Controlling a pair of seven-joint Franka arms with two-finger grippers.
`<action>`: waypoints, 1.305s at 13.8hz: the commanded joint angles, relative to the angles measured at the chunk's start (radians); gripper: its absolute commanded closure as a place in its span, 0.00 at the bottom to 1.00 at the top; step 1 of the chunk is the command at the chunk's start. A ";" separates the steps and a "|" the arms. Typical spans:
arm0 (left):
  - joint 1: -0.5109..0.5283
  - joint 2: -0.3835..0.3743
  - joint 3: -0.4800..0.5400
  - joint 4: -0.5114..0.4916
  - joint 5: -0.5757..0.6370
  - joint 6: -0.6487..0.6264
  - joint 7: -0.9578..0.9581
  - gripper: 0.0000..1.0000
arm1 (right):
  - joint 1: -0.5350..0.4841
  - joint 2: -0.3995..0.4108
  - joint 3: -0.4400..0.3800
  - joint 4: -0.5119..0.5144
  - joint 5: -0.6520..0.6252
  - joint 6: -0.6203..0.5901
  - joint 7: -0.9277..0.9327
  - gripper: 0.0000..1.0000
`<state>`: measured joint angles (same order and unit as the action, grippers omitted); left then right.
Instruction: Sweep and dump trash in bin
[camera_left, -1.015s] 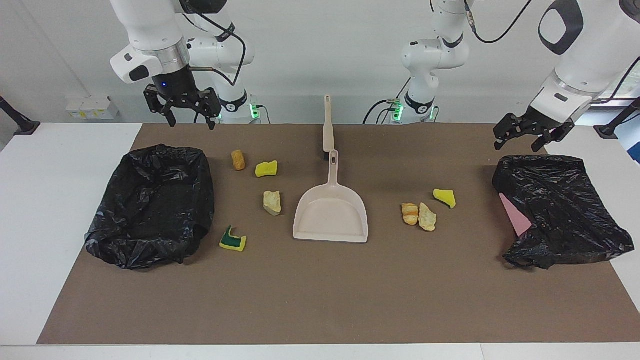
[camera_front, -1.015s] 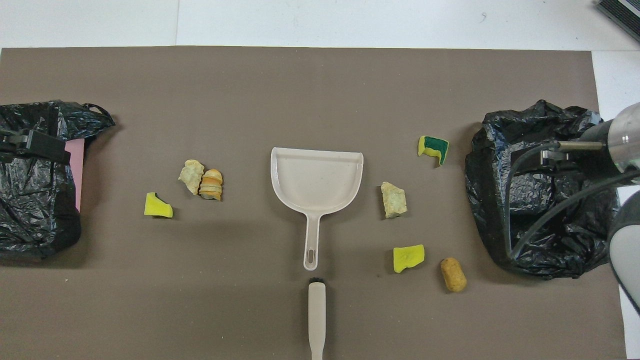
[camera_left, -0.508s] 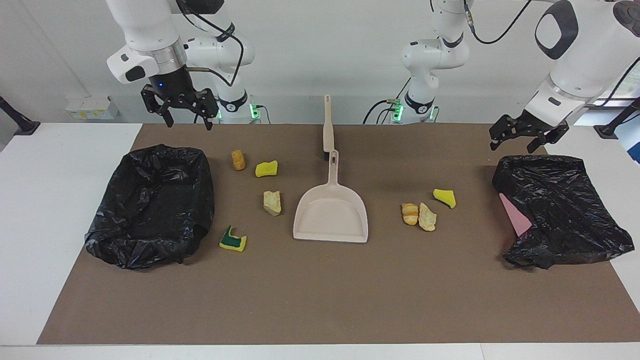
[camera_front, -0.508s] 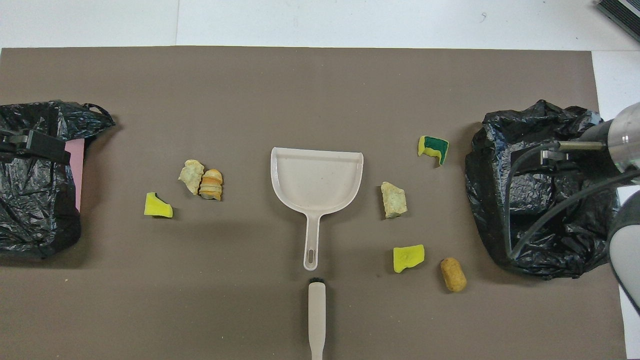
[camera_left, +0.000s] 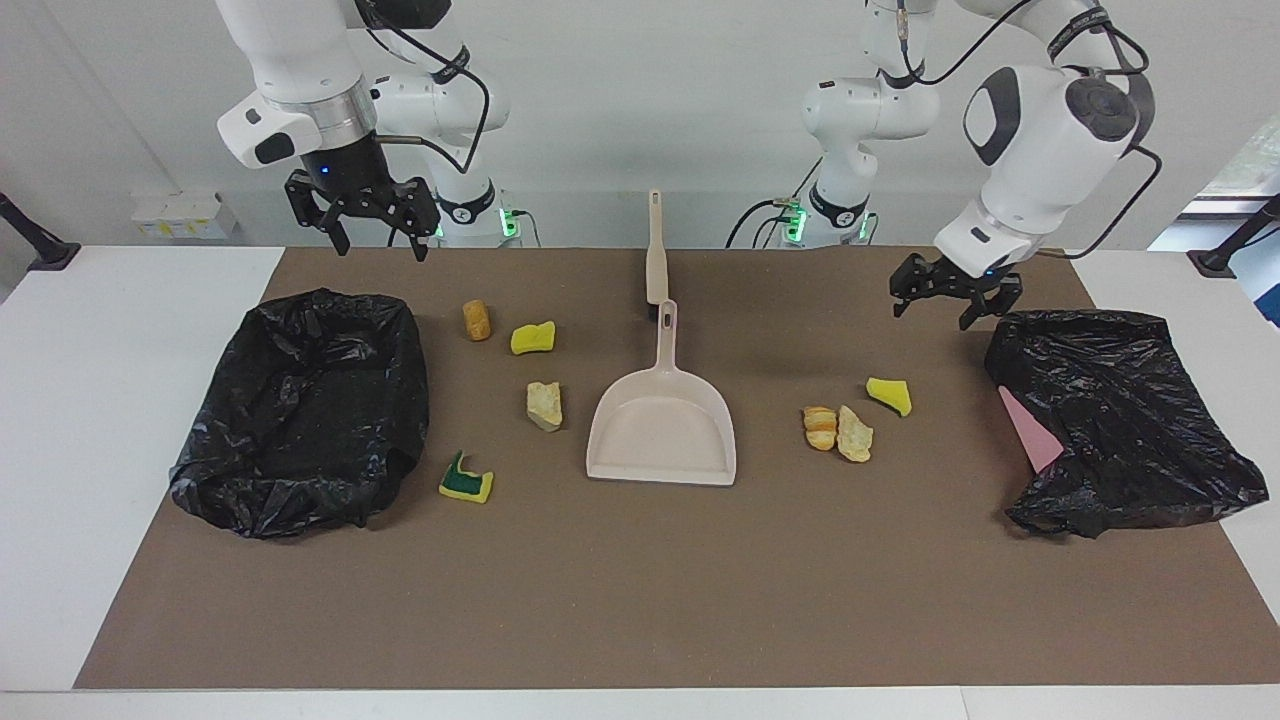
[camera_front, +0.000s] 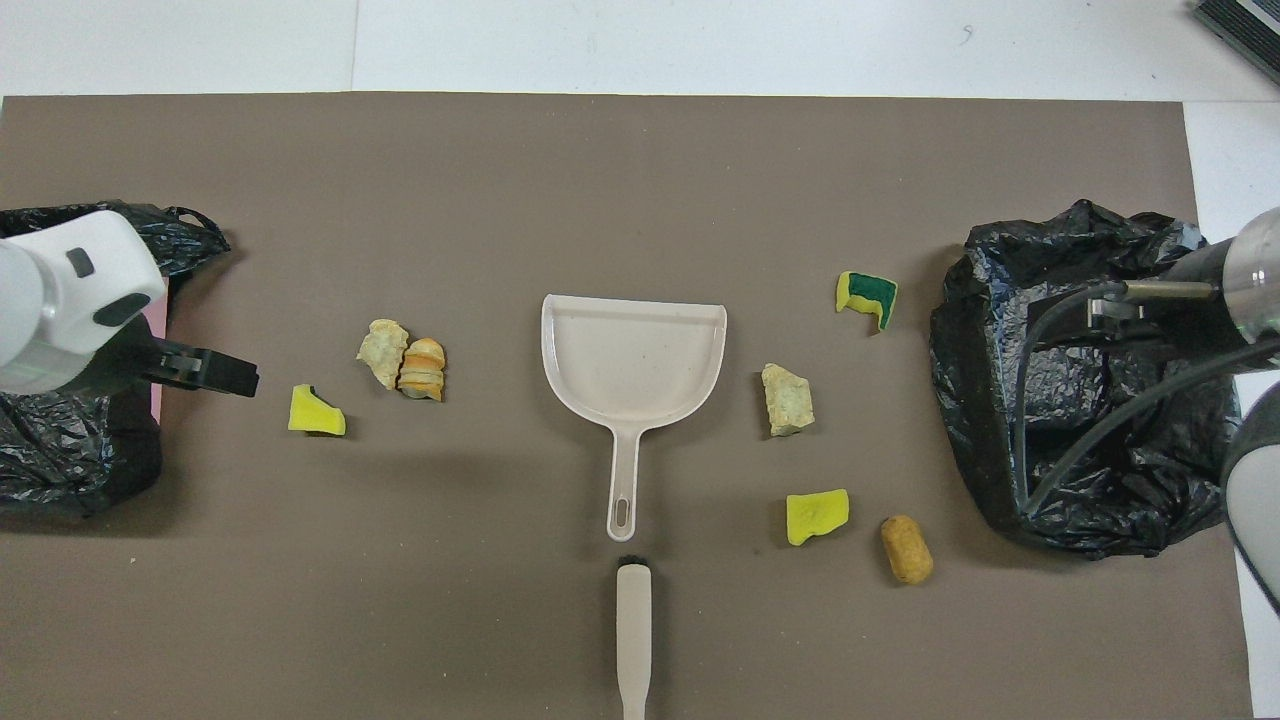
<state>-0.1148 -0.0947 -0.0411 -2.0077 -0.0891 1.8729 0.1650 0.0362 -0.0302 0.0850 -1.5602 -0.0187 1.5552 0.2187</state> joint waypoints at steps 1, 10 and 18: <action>-0.081 -0.043 0.015 -0.155 -0.036 0.142 0.010 0.00 | 0.017 0.007 0.012 -0.018 0.006 0.052 0.020 0.00; -0.442 -0.154 0.013 -0.534 -0.103 0.466 -0.180 0.00 | 0.319 0.255 0.010 -0.003 -0.032 0.279 0.375 0.00; -0.785 -0.215 -0.005 -0.658 -0.103 0.588 -0.574 0.00 | 0.467 0.370 0.012 -0.006 -0.017 0.374 0.513 0.00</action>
<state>-0.8337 -0.2794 -0.0560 -2.6261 -0.1827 2.4321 -0.3536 0.4784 0.3075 0.0969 -1.5715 -0.0305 1.9019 0.6812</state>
